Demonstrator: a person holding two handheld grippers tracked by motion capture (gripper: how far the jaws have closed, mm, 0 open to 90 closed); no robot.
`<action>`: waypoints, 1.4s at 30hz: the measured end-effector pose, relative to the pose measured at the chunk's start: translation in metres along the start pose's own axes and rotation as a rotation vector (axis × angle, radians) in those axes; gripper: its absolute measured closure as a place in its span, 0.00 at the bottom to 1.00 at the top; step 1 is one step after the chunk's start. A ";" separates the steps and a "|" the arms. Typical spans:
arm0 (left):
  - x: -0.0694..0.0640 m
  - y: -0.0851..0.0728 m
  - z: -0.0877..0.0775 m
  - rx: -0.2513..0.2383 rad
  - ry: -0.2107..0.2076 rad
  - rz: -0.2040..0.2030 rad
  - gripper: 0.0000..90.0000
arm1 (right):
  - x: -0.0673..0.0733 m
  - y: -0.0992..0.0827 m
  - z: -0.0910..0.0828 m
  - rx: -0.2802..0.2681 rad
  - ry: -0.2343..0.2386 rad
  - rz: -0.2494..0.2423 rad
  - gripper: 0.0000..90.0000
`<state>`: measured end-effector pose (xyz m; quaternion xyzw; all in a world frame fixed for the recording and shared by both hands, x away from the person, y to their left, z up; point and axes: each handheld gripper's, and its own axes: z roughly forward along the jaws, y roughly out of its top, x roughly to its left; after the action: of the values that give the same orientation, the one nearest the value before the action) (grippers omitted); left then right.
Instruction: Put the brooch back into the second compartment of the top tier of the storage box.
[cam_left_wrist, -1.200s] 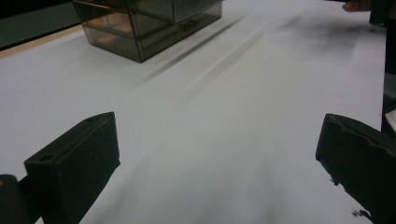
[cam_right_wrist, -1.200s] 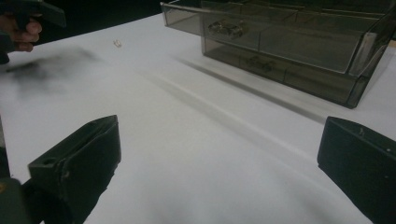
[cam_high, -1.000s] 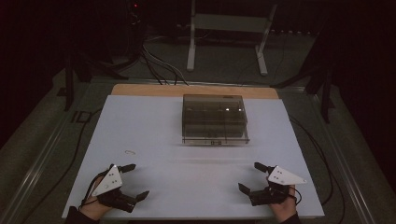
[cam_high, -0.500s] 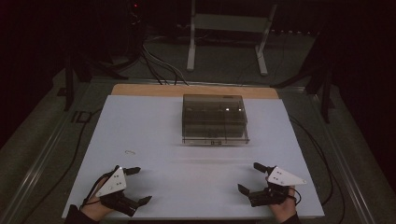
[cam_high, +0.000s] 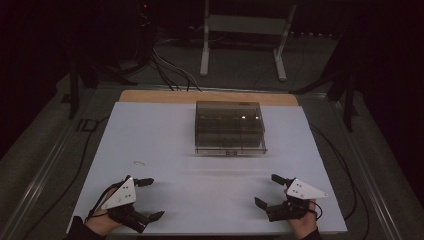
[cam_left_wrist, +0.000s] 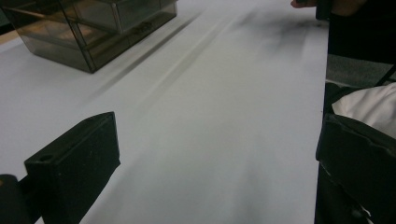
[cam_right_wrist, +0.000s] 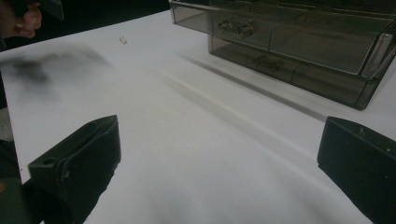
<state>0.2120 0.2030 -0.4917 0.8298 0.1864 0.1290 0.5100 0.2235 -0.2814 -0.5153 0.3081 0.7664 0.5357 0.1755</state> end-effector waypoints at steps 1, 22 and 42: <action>0.000 0.001 -0.001 -0.005 0.002 -0.002 0.01 | 0.000 0.000 0.000 -0.001 0.000 0.003 0.00; 0.022 0.018 -0.004 -0.078 0.119 -0.032 0.01 | 0.000 -0.001 0.001 0.005 0.000 -0.003 0.00; 0.057 0.014 0.001 -0.068 0.252 -0.119 0.01 | 0.000 -0.001 0.001 0.004 0.000 0.007 0.00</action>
<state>0.2654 0.2219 -0.4783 0.7768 0.2934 0.2079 0.5170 0.2241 -0.2808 -0.5167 0.3112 0.7664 0.5348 0.1729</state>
